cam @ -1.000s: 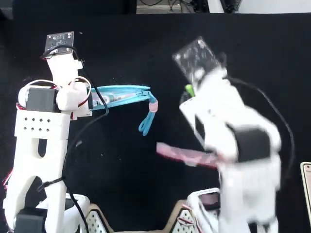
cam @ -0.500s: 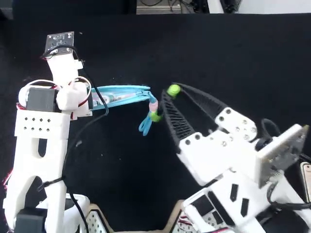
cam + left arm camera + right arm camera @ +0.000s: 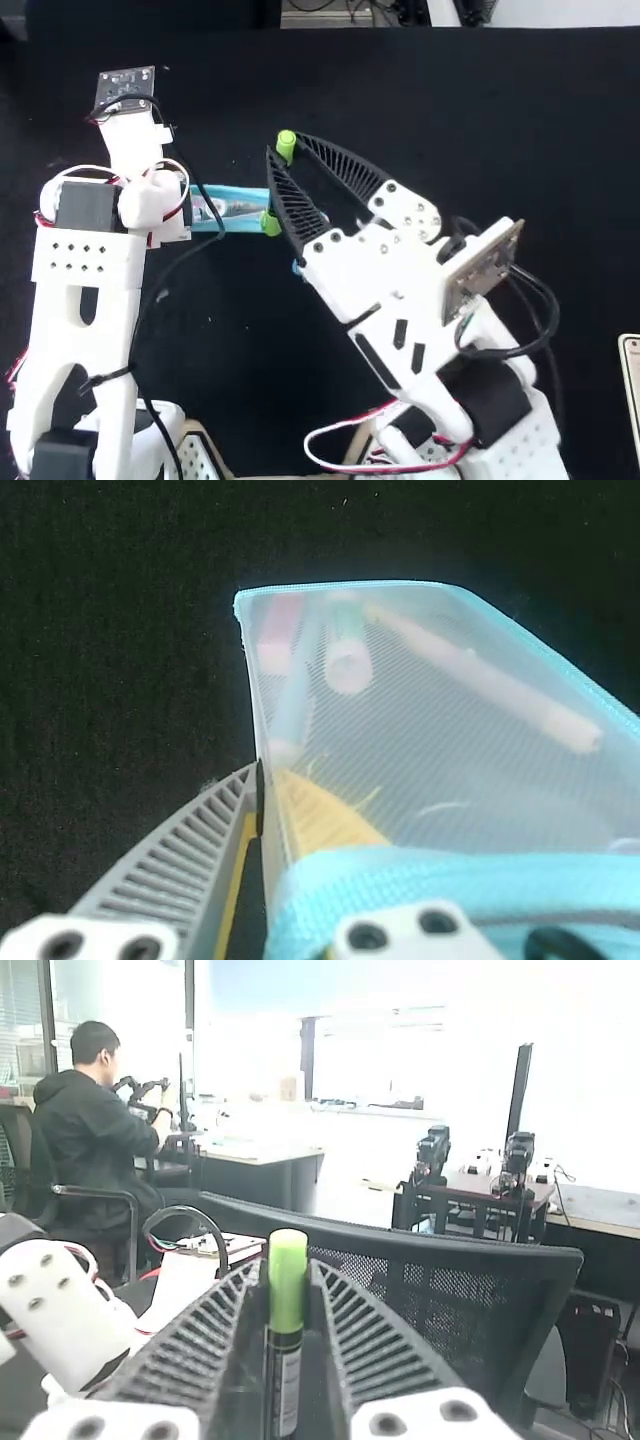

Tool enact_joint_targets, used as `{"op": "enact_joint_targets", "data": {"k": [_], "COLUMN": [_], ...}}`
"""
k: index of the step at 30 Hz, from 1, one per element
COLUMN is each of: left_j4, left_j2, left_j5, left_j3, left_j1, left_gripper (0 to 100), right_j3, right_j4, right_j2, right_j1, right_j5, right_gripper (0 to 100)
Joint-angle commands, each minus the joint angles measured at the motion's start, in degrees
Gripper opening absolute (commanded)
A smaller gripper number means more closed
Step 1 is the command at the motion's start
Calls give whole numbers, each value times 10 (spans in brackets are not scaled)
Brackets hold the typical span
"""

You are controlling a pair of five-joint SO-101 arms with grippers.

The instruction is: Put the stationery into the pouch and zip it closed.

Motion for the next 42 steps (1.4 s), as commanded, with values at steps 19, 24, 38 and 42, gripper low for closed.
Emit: {"op": "enact_joint_targets", "data": {"k": [19,24,38,42], "left_j4": [3,3,2,3], "left_j2": [3,3,3,3], "left_j5": [4,4,4,4], "left_j3": [29,29,29,29], "left_j1": [0,0,0,0], "left_gripper": [30,30,30,30], "right_j3": [-19,15,145,183], "right_j4": [-113,-142,-140,-137], "right_j2": [3,3,-2,-2], "right_j1": [-45,-44,-45,-44], "right_j5": [-1,0,0,0], "right_gripper": [11,11,11,11]}}
